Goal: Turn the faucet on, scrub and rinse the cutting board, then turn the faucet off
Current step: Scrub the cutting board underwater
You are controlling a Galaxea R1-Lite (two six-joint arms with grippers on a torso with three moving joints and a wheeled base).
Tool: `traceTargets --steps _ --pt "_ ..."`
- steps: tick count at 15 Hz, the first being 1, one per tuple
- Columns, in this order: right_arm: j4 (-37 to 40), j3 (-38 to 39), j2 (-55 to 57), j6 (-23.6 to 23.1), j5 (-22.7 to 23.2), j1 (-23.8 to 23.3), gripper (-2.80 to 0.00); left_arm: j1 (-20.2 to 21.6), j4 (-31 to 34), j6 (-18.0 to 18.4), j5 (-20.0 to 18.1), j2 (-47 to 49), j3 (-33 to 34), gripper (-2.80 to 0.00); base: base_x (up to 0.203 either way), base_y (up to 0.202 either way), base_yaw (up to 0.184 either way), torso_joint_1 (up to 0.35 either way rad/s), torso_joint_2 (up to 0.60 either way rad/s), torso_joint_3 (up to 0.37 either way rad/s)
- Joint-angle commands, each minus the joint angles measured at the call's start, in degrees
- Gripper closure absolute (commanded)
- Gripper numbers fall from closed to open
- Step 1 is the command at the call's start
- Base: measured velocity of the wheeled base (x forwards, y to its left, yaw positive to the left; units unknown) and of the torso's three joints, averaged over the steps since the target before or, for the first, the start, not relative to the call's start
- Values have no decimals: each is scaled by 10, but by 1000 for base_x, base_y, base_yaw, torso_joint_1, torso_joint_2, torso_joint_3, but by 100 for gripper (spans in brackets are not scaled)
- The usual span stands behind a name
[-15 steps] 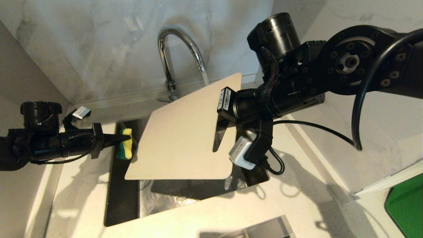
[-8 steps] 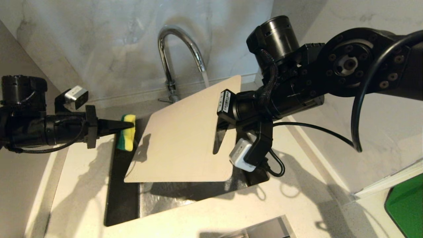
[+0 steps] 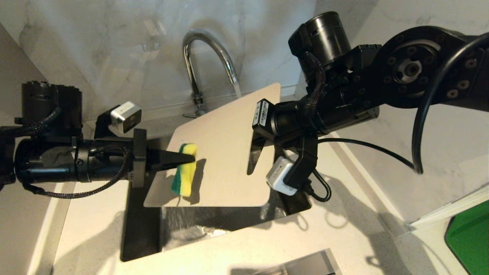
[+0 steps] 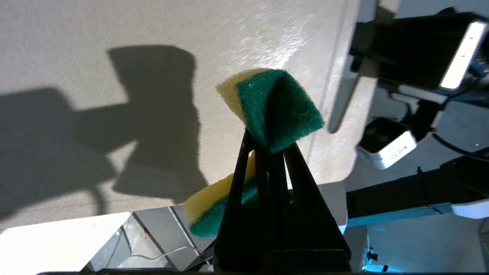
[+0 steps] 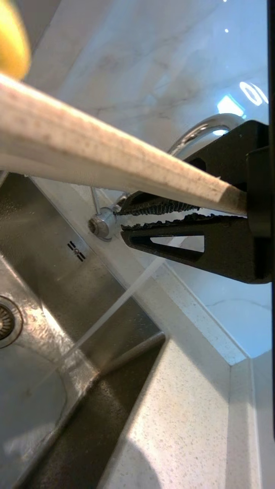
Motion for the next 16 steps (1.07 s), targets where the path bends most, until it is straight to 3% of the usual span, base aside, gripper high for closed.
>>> traceTargets --steps 1,11,16 --pt "2 1 -5 -7 0 0 0 1 -10 -1 -1 13 15 0 0 0 0 0 0 0" --pt "3 6 -11 -2 0 0 0 58 -65 38 4 78 78 0 0 0 0 0 0 0" --pt "2 21 -17 -2 1 -5 0 134 -76 76 0 79 113 0 0 0 0 0 0 0"
